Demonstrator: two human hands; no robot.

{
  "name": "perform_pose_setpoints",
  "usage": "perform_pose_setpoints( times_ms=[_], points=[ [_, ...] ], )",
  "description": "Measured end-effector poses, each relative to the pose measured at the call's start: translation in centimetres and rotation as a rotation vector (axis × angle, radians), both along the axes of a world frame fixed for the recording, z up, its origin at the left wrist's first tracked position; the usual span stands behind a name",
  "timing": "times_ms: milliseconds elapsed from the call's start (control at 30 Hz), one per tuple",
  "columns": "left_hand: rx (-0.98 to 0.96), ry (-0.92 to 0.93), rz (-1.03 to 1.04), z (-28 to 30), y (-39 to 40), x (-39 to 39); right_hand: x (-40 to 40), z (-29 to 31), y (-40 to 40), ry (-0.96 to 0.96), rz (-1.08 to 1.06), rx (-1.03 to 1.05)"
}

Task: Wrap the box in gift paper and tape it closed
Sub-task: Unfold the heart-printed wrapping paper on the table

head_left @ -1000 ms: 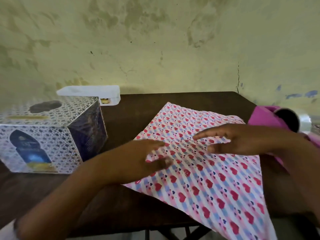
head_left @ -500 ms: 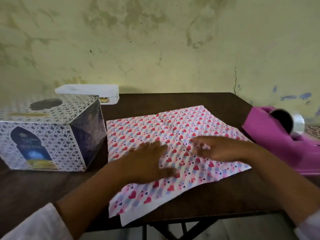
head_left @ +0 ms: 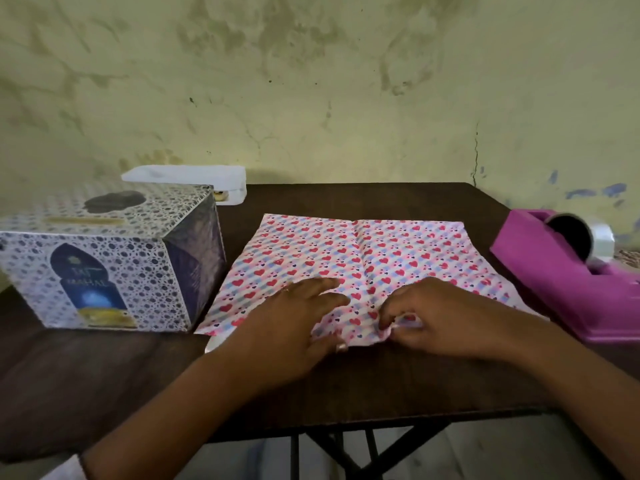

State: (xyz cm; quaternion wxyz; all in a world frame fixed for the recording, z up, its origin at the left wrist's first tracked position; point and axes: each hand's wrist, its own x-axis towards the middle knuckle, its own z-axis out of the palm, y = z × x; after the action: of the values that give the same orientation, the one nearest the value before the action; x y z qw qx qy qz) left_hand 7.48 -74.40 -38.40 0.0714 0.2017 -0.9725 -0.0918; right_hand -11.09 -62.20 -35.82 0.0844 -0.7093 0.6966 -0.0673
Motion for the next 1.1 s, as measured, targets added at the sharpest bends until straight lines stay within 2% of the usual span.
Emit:
perform_pose_setpoints(
  times_ms=[133,267,367,500,600,667,733,800,867,900,967,1033,1100],
  points=[
    [0.029,0.142,-0.025,0.3,0.1,0.7,-0.7,1.3,-0.8,-0.094,-0.003,-0.078],
    [0.011,0.239,0.003,1.3,0.2,0.8,-1.0,3.2,-1.4,-0.156,0.009,0.009],
    [-0.305,0.289,-0.025,1.2,0.6,0.8,-1.2,3.7,-2.0,-0.109,-0.041,-0.032],
    [-0.686,0.493,-0.253,0.5,1.8,1.0,-0.8,4.8,-3.0,-0.112,-0.079,-0.149],
    [-0.758,0.386,-0.236,0.5,1.8,0.5,-0.7,6.3,-3.3,-0.111,-0.100,-0.169],
    [-0.727,0.241,-0.216,0.3,1.2,-0.1,-0.6,7.4,-3.6,-0.093,-0.106,-0.167],
    [-0.600,0.120,-0.203,0.0,0.9,-0.4,-0.6,8.4,-4.0,-0.007,-0.145,-0.209],
    [-0.424,0.073,-0.181,0.2,1.1,-0.5,-0.8,8.9,-4.7,0.290,-0.188,-0.328],
    [-0.306,0.073,-0.129,1.2,2.1,-0.5,-1.1,9.2,-5.6,0.650,-0.247,-0.574],
    [-0.251,0.057,-0.099,1.9,2.4,-0.6,-1.1,9.6,-5.8,0.711,-0.295,-0.661],
    [-0.049,0.057,-0.083,2.8,2.7,-0.7,-1.1,10.9,-6.4,0.647,-0.383,-0.847],
    [0.135,0.131,-0.094,3.6,2.3,-1.6,-1.9,12.3,-7.3,0.491,-0.470,-0.910],
    [0.109,0.125,-0.060,3.2,0.8,-3.1,-1.6,12.9,-8.1,0.303,-0.448,-0.910]
  ],
)
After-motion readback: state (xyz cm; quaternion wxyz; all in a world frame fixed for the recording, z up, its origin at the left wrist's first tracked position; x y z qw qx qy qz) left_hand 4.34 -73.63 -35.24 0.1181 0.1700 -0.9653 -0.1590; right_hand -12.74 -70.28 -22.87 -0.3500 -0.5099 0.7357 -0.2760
